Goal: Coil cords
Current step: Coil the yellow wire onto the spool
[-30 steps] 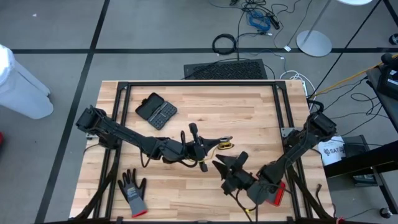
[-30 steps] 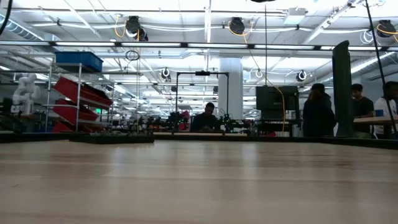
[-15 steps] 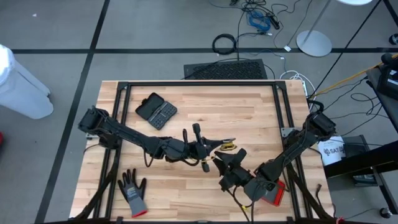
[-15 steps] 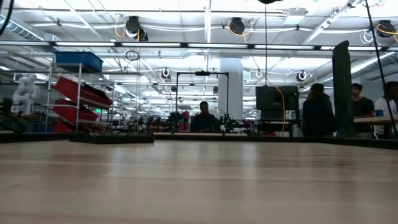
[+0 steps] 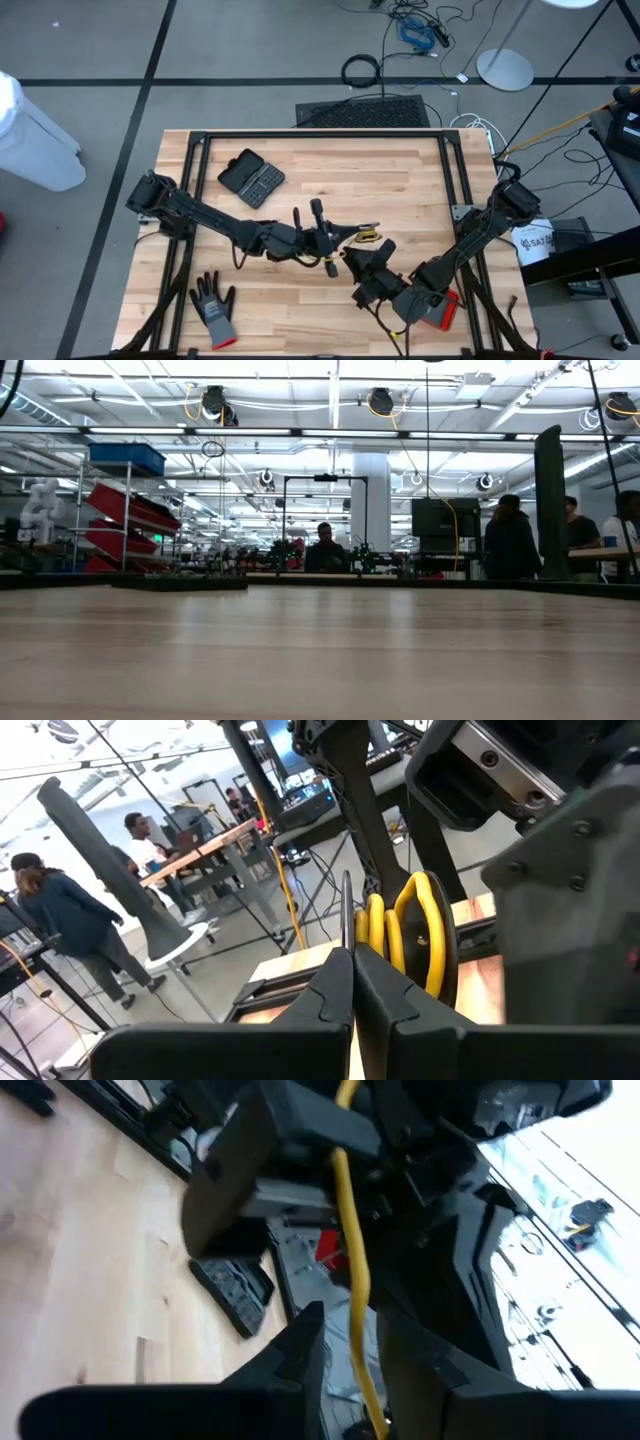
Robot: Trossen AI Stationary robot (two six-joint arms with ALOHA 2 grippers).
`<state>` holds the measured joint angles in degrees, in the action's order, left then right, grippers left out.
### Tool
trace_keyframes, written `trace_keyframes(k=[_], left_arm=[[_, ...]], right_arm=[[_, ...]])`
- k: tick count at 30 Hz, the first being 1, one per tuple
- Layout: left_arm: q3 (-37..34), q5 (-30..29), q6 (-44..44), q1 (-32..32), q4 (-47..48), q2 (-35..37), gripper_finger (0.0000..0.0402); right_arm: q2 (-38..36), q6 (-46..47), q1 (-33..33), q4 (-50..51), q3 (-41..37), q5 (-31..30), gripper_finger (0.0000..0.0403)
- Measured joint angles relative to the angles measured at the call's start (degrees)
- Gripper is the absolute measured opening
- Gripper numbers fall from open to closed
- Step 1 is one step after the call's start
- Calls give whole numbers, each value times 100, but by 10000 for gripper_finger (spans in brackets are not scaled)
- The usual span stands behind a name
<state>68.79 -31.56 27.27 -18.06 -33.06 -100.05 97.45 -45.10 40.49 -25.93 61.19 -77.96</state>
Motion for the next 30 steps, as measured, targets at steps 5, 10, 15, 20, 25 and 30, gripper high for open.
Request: trace_keyframes(k=[5, 10, 15, 20, 25, 30], left_arm=[[0, 1, 0, 0, 0, 0, 0], [0, -1, -1, 0, 5, 0, 0], [0, -1, -2, 0, 7, 0, 0], [0, -1, -2, 0, 8, 0, 0], [0, 47, -4, -2, 26, 0, 0], [0, 491, -4, 0, 120, 0, 0]], right_arm=[[0, 134, 0, -4, 0, 162, 53], [0, 247, -2, -75, 2, 166, 20], [-2, 131, -1, -296, 2, 130, 6], [-3, -90, 54, -378, 186, -52, 3], [-4, -309, 152, -378, 465, -314, 2], [-34, -359, 179, -335, 555, -461, 1]])
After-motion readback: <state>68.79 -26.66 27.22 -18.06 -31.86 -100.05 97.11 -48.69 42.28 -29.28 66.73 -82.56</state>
